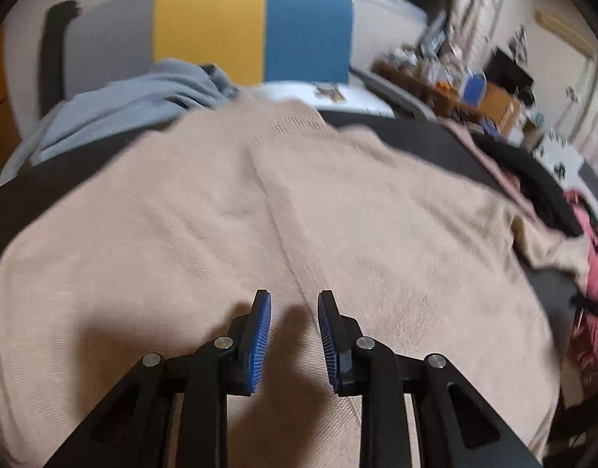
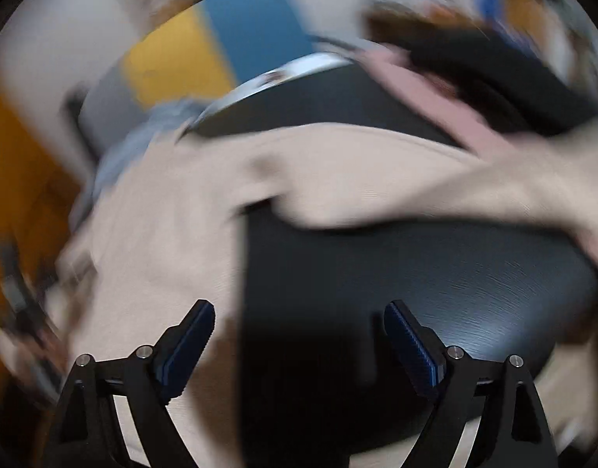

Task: Fold clothes

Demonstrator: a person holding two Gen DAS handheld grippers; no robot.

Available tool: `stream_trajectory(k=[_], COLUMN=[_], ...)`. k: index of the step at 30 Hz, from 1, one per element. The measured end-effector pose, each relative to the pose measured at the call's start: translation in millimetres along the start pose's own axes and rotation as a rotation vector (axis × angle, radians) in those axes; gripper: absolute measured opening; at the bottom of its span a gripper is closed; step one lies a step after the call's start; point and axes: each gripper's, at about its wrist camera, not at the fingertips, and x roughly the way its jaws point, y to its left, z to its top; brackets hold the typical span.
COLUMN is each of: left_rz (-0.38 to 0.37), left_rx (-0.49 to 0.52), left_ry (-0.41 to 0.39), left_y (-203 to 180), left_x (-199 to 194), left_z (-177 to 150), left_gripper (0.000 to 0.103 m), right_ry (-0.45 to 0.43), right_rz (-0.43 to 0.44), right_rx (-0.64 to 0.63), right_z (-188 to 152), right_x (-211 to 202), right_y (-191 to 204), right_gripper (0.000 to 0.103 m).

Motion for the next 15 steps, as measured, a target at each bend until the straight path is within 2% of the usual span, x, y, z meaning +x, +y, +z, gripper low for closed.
stream_trajectory(k=[3, 5, 7, 10, 13, 15], left_rz=[-0.028, -0.07, -0.116, -0.109, -0.119, -0.118], left_rx=[-0.047, -0.111, -0.17, -0.15, -0.125, -0.083], left_ry=[-0.004, 0.0, -0.001, -0.003, -0.005, -0.052], left_y=[6, 15, 24, 18, 11, 5], left_x=[6, 8, 9, 10, 9, 6], left_z=[-6, -7, -11, -8, 2, 12], left_gripper=[0.029, 0.032, 0.032, 0.032, 0.032, 0.032], right_ry=[-0.092, -0.157, -0.192, -0.2, -0.167, -0.144], right_rz=[0.021, -0.047, -0.06, -0.072, -0.137, -0.189], right_rx=[0.227, 0.298, 0.388, 0.514, 0.585, 0.606], right_z=[21, 34, 47, 65, 76, 83], right_x=[-29, -45, -52, -45, -34, -28], right_y=[-59, -83, -105, -126, -136, -139], right_gripper=[0.074, 0.073, 0.073, 0.073, 0.073, 0.073])
